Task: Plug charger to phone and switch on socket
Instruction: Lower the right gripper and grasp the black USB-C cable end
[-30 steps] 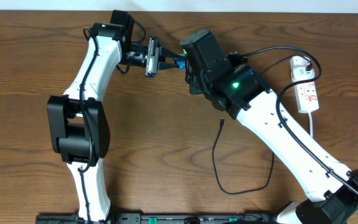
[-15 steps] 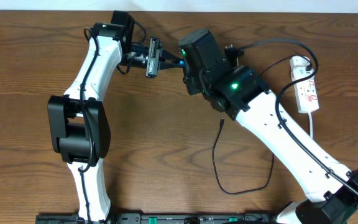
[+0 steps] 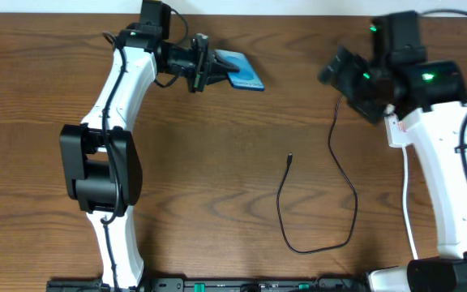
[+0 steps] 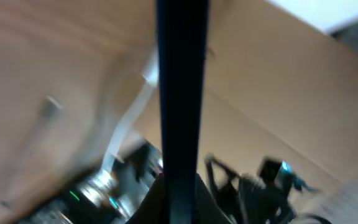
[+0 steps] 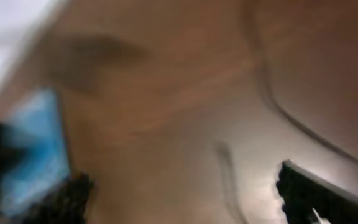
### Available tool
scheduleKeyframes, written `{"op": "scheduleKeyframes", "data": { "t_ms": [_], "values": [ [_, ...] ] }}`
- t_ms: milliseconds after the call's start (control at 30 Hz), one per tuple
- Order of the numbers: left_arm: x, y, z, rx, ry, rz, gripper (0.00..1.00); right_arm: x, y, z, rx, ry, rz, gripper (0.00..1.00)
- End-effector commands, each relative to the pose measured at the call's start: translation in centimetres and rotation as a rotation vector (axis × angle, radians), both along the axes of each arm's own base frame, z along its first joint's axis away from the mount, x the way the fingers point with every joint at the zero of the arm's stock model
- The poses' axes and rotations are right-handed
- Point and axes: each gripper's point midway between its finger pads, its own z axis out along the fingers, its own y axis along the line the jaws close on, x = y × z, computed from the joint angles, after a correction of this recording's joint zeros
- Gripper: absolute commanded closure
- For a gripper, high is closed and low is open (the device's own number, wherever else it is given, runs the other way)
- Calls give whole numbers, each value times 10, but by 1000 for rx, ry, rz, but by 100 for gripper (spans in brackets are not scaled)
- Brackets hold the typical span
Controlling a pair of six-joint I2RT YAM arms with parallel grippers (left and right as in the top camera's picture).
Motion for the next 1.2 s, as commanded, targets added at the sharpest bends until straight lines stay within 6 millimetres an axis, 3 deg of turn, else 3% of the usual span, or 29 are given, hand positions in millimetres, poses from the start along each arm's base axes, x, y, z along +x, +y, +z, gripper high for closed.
{"op": "scheduleKeyframes", "data": {
  "t_ms": [0, 133, 167, 233, 333, 500, 667, 900, 1167],
  "values": [
    [24, 25, -12, 190, -292, 4, 93, -24, -5, -10, -66, 50, 217, 19],
    [30, 24, -9, 200, -429, -36, 93, -39, 8, -39, -88, 117, 312, 14],
    [32, 25, -9, 210, -438, -31, 93, -41, 14, -51, -87, 131, 322, 20],
    [38, 31, -16, 266, -439, -10, 93, -41, 22, -69, -89, 139, 346, 21],
    [41, 50, -36, 403, -380, 39, 93, -47, 36, -112, -66, 172, 316, 38],
    [37, 56, -40, 410, -346, 44, 93, -66, 56, -163, -73, 236, 308, 33],
    [37, 56, -41, 410, -342, 43, 93, -74, 74, -199, -138, 316, 318, 34],
    [33, 57, -43, 414, -330, 32, 93, -83, 73, -237, -168, 430, 303, 52],
    [33, 57, -43, 414, -330, 32, 93, -84, 67, -250, -178, 463, 303, 63]
  ]
}}
